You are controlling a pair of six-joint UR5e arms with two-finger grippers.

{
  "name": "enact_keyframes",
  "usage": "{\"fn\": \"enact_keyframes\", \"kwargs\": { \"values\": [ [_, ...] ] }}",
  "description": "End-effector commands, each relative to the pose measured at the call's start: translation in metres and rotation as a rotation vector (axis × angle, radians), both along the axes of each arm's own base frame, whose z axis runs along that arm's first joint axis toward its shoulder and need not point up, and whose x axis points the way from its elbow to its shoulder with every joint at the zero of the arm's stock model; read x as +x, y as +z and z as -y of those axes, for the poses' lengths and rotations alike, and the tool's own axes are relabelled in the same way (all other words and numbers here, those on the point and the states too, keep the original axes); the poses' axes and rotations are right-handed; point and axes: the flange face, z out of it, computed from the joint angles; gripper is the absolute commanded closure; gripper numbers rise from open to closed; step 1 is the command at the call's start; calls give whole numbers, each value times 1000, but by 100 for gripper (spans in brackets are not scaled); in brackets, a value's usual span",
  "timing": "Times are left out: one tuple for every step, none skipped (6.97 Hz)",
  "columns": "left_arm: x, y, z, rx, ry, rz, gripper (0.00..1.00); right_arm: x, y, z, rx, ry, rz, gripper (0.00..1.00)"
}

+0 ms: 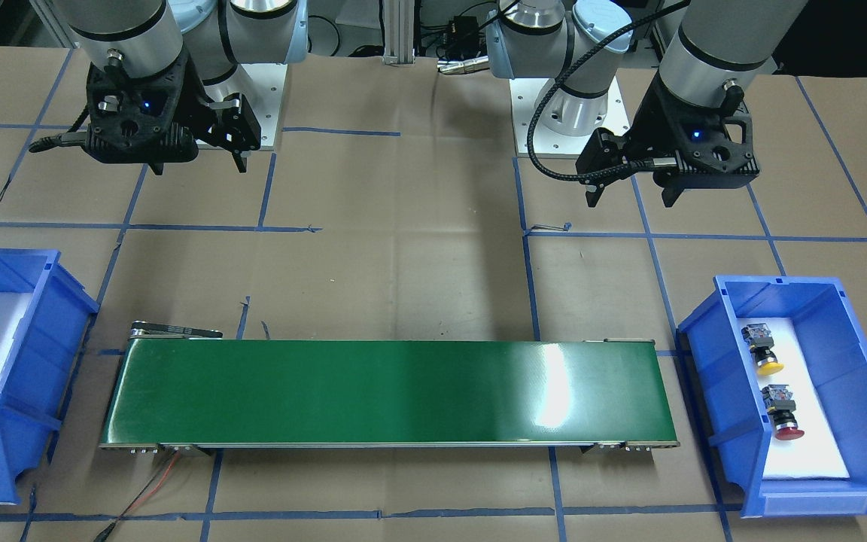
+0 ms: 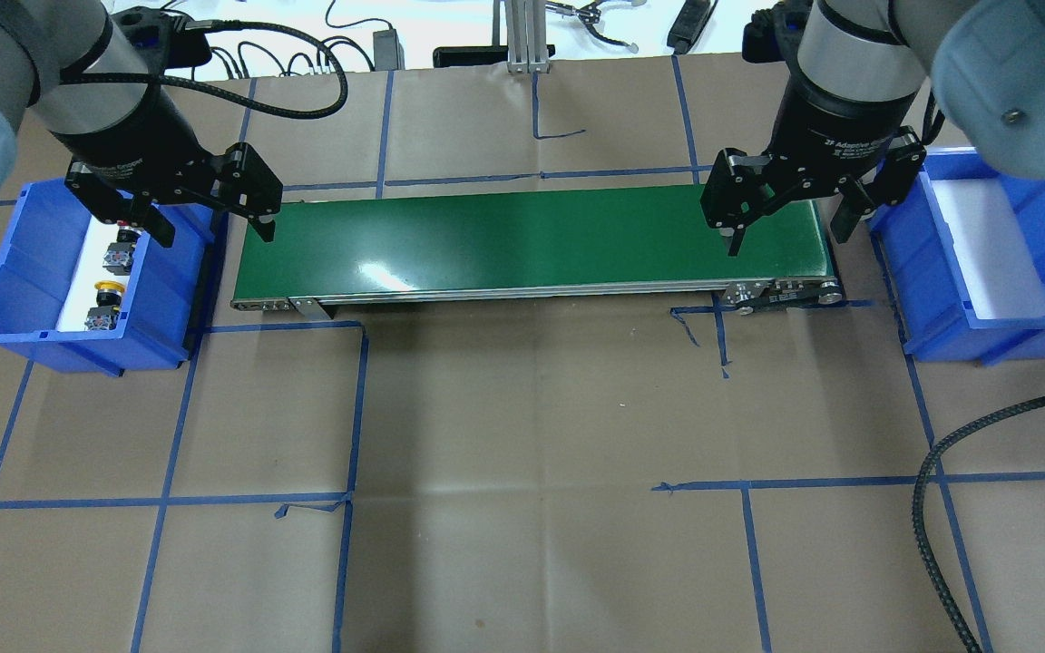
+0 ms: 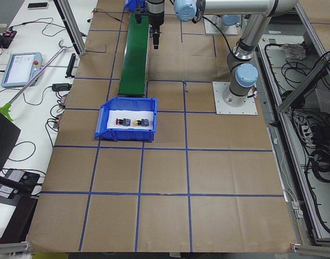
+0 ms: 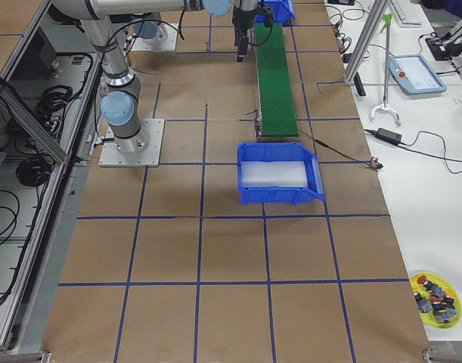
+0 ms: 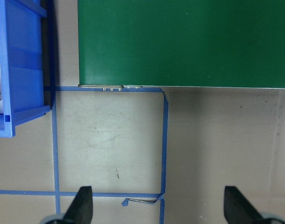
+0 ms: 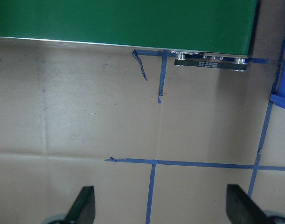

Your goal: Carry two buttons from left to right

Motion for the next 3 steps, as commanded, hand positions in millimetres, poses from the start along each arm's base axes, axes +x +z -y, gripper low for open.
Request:
{"fn": "enact_keyframes", "kwargs": {
  "values": [
    [0, -2, 2, 4, 1, -3, 0, 0, 0, 0, 1, 0, 0, 0],
    [-1, -1, 0, 2, -2, -3, 0, 0, -1, 0, 3, 0, 0, 0],
    [0, 0, 0, 1, 0, -5, 0, 0, 0, 0, 1, 0, 0, 0]
  ]
}}
